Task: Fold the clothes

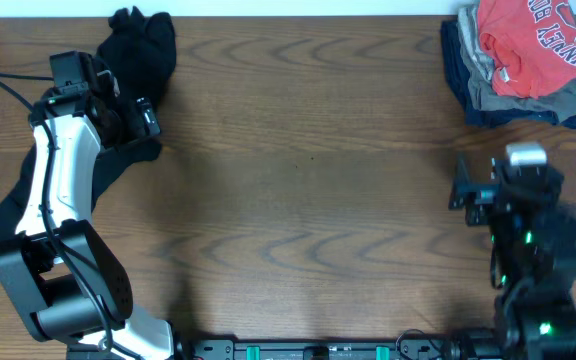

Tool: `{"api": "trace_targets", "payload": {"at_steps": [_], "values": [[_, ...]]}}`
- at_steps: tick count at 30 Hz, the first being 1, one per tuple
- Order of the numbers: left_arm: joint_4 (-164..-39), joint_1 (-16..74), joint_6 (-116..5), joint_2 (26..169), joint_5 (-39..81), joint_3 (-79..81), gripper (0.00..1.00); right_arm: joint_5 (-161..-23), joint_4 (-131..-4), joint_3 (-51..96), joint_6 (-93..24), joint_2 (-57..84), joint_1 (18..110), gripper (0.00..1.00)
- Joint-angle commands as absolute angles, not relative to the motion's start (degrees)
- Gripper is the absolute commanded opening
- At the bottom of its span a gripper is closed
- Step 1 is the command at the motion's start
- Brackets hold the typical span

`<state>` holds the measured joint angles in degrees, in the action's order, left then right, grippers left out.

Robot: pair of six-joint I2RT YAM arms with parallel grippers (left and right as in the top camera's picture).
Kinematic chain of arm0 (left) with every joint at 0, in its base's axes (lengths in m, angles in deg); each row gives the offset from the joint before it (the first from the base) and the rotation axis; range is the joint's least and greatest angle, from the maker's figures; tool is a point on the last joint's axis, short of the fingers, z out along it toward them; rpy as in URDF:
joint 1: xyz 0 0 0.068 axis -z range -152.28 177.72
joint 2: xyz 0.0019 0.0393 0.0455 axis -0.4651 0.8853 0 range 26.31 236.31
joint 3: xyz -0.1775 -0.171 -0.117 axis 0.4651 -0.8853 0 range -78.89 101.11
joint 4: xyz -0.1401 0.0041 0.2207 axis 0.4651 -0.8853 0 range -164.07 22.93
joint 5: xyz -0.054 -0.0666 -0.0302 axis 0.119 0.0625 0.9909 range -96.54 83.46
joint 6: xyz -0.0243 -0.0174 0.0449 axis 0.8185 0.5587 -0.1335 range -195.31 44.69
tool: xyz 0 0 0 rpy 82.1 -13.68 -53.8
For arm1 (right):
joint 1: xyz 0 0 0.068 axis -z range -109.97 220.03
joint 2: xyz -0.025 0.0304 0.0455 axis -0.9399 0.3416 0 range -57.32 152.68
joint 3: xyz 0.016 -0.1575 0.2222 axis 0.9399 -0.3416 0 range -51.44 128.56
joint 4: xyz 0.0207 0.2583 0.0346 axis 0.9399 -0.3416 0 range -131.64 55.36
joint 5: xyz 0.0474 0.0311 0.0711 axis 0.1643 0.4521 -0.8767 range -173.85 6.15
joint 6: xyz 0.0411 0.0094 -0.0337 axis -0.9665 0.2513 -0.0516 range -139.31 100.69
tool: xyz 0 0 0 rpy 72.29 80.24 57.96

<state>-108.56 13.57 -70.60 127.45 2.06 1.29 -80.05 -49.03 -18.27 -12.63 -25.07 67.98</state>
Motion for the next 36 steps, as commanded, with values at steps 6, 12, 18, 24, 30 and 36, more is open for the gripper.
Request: {"api": "trace_targets", "payload": {"at_steps": [6,12,18,24,30,36], "values": [[-108.52,13.26,-69.88,128.13,1.93,1.97,0.98,-80.86,-37.95,-36.48,-14.55,-38.39,68.99,0.99],[-108.52,13.26,-69.88,128.13,1.93,1.97,0.98,-80.89,-33.77,-44.65,-14.60,-45.23,68.81,0.99],[-108.52,13.26,-69.88,128.13,1.93,1.97,0.98,-80.91,-34.12,-47.67,-14.75,-50.45,68.81,0.99],[-108.52,13.26,-69.88,128.13,1.93,1.97,0.98,-80.82,-34.41,-50.53,-18.68,-54.47,68.09,0.99],[-108.52,13.26,-69.88,128.13,1.93,1.97,0.98,-80.21,-38.52,-51.12,-22.07,-57.05,67.66,0.99],[-108.52,13.26,-69.88,128.13,1.93,1.97,0.98,-80.78,-38.73,-51.12,-21.61,-57.05,67.66,0.99]]}}
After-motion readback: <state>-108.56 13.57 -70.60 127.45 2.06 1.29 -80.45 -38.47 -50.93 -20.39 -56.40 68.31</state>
